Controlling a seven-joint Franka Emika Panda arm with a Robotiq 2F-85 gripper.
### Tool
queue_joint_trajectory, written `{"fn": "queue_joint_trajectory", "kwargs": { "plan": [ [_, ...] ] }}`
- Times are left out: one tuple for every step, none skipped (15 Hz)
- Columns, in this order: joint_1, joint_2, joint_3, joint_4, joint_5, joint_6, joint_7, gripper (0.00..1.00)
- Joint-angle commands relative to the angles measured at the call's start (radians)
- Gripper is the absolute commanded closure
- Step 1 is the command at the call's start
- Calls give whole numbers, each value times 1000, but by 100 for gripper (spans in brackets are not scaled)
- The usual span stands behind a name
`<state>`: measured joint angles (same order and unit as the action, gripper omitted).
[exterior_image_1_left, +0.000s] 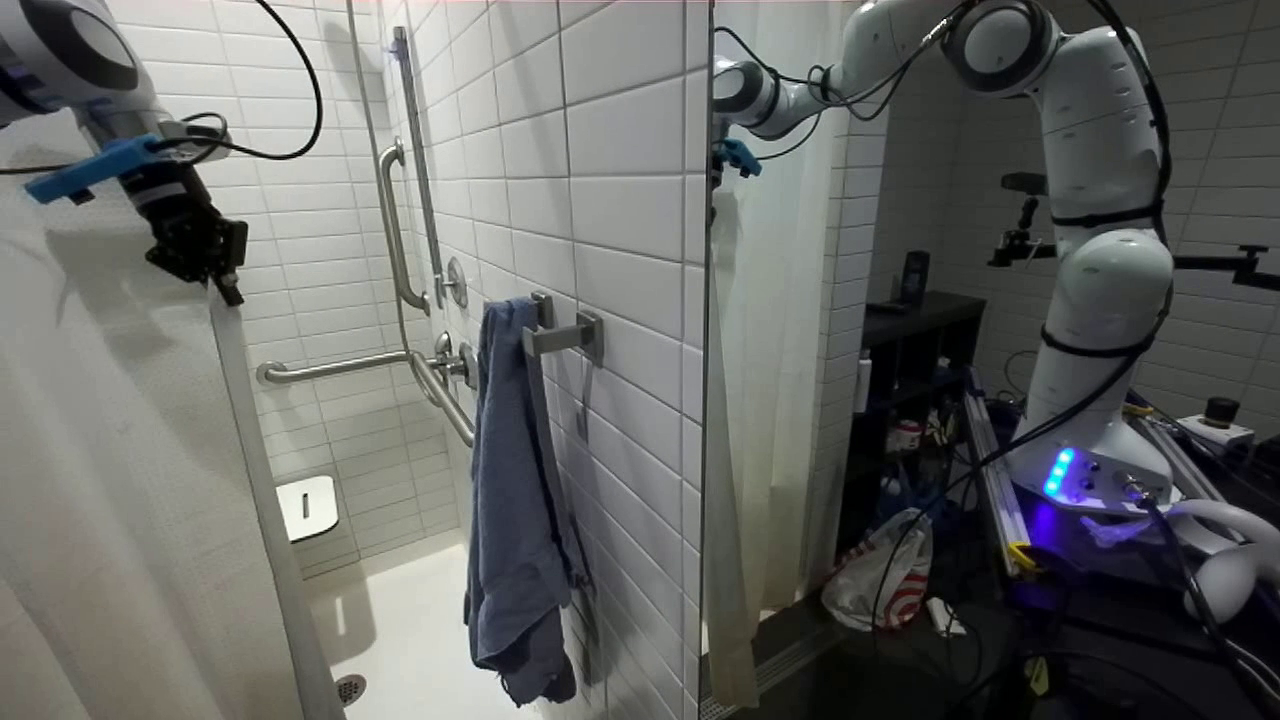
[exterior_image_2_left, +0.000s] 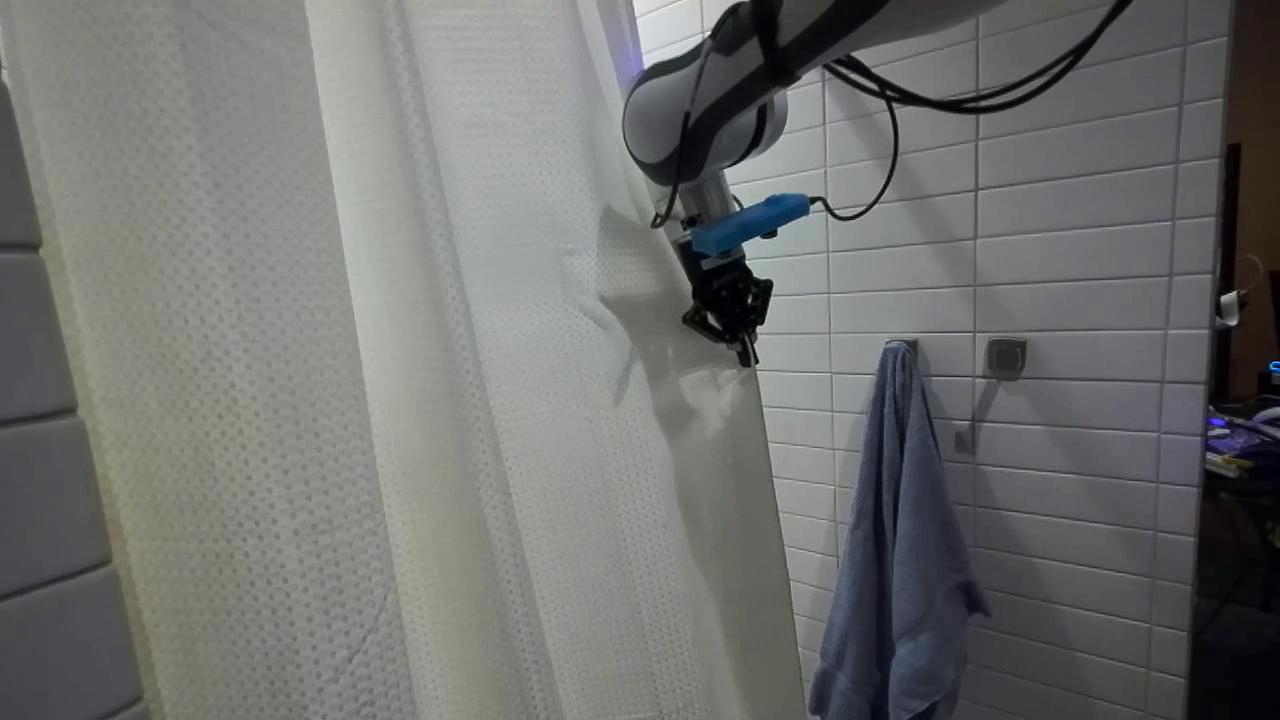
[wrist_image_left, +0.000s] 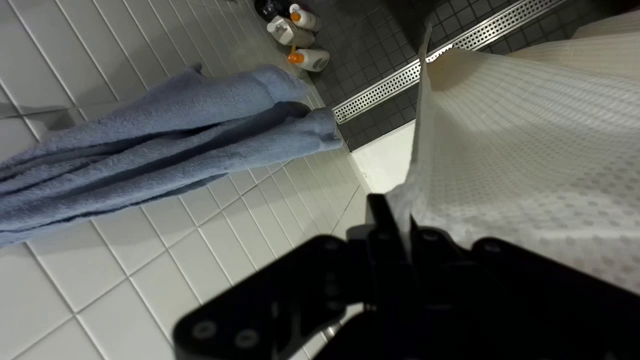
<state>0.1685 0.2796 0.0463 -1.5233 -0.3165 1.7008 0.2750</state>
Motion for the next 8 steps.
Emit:
{"fn": "queue_joint_trajectory", "kwargs": {
  "plan": [
    [-15, -16, -9, -4, 1, -19, 4, 100],
    [-18, -16, -10, -5, 3, -17, 7, 100],
    [-22, -17, -11, -6, 5, -14, 9, 100],
    [-24, -18, -11, -7, 8, -12, 10, 100],
    [-27, -18, -12, -7, 13, -12, 12, 100],
    [-28, -19, -12, -8, 15, -11, 18, 100],
    [-30, -19, -13, -8, 18, -12, 23, 100],
    [-30, -20, -14, -8, 21, -12, 29, 100]
  ]
}}
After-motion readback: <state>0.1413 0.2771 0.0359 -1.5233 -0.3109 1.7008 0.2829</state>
